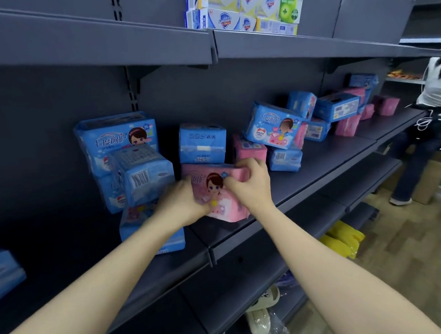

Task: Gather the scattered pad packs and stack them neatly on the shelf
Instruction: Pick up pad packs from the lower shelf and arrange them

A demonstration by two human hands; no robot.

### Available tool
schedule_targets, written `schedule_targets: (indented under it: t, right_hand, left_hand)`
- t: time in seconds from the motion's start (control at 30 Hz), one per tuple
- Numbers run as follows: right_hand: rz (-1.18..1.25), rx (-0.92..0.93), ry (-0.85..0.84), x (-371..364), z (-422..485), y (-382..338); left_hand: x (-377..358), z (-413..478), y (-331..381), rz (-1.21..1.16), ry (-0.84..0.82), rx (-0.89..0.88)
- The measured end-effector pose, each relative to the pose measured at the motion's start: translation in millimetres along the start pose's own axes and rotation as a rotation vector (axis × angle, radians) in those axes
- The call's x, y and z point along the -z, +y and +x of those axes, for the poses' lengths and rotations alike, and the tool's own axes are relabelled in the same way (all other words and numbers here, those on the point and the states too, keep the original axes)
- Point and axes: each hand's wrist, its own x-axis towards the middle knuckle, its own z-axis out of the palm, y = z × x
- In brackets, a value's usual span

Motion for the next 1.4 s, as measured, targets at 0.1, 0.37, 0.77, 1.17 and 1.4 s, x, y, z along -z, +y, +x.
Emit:
schedule_targets:
  t: [0.1, 0.37, 0.77, 1.17, 1.4]
  right_hand:
    - [0.033, -0.001, 0.002, 7, -2, 4]
    - [0.162, -0.022, 0.018, 17, -11, 19]
    - [0.115, 0.05, -0.038, 25, -16, 44]
    - [-0.632, 0.126, -0.113, 26, -32, 22]
    - [-0.942, 0.128, -0.243, 16, -31, 14]
  left_hand:
    - [-2, 3, 0, -0.055, -0.023, 0.006]
    - [-7, 5, -1, -0.11, 0.003, -0.001]
    - [-18, 0, 16, -0.035, -0.029, 0.0]
    - [-30, 1, 27, 0.192, 0.011, -0.079]
    - [-30, 2, 37, 0.367, -0.047, -0.079]
